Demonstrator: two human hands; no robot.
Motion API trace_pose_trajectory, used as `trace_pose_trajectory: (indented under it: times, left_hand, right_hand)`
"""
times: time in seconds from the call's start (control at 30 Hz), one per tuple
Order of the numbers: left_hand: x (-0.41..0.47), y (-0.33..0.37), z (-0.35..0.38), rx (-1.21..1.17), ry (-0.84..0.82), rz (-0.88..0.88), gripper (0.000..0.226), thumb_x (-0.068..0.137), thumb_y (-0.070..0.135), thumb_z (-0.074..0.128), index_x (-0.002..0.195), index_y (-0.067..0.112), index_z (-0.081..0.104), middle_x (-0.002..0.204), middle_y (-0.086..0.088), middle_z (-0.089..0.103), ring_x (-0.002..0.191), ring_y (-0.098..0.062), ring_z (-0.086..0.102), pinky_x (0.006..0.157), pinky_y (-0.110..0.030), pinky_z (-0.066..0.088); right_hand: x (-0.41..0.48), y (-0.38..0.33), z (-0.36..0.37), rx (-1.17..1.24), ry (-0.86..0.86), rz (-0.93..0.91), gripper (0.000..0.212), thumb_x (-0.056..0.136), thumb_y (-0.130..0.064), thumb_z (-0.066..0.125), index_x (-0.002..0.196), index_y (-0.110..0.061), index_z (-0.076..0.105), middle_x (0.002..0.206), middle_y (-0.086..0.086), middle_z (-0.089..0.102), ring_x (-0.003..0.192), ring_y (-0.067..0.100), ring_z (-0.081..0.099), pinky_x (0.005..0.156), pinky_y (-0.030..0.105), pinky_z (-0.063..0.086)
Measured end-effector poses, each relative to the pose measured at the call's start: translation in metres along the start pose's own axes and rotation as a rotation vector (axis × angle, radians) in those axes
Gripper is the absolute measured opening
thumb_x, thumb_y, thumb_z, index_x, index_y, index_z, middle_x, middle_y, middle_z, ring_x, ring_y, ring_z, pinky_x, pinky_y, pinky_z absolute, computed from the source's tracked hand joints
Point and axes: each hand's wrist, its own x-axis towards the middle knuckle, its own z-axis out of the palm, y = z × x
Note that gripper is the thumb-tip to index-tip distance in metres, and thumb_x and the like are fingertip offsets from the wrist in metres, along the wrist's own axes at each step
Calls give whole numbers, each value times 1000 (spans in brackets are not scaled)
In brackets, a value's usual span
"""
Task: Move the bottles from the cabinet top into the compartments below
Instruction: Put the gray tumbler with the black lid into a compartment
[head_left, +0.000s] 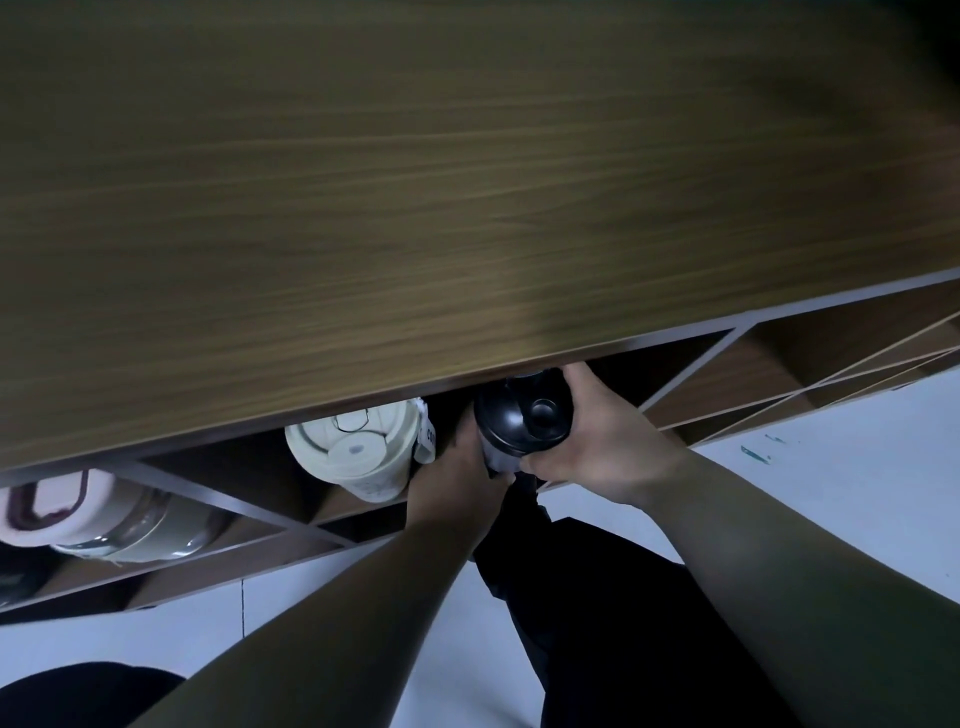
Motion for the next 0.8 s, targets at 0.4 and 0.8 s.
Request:
trace_pose_trajectory:
  times: [0.4,0.8]
  left_hand:
    - [4,1,6,-1,47,-41,64,86,40,68,144,33,41,129,6,67,118,-24,65,83,-26,44]
    - [3,5,7,-8,109,-45,61,85,44,66,142,35,45,131,9,65,121,-21,64,86,-27,45]
  right_hand:
    - [4,3,1,-1,4,14,83,62,-19,87,119,-56,39,123,-8,59,105,3,62,78,14,47]
    - [5,6,2,-23,35,7,82,61,-16,86,120,-54,44,122,-12,62,109,5,63,84,18,50]
